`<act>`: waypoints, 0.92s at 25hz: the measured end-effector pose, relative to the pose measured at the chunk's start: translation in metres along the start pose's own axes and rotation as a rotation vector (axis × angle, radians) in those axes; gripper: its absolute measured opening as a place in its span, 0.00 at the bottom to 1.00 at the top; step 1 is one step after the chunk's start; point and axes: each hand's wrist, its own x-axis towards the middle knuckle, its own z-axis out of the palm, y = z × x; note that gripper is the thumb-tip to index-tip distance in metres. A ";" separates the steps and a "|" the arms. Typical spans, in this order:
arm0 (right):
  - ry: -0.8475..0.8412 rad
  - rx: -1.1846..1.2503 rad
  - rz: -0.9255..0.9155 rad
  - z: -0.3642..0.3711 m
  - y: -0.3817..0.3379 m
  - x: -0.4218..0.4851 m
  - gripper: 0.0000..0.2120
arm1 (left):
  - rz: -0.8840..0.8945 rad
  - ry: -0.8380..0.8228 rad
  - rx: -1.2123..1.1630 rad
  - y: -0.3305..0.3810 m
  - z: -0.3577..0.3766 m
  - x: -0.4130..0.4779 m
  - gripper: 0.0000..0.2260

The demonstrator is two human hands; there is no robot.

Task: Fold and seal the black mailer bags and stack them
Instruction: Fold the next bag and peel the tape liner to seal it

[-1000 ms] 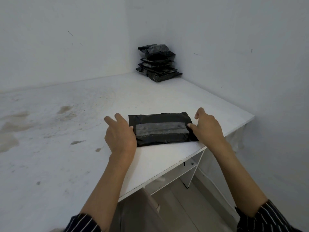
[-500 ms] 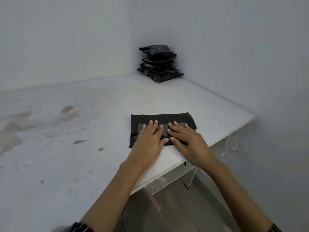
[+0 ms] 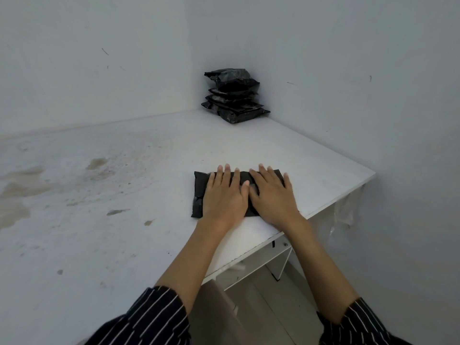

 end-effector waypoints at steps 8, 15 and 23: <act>-0.023 0.070 0.097 -0.007 0.020 -0.003 0.22 | -0.234 -0.097 0.023 -0.015 -0.003 -0.002 0.23; 0.200 0.277 0.160 -0.008 0.024 -0.007 0.23 | -0.321 0.083 -0.137 -0.036 -0.005 -0.011 0.23; 0.252 0.154 -0.046 0.000 0.022 -0.011 0.24 | 0.031 0.281 -0.202 -0.028 -0.007 -0.020 0.25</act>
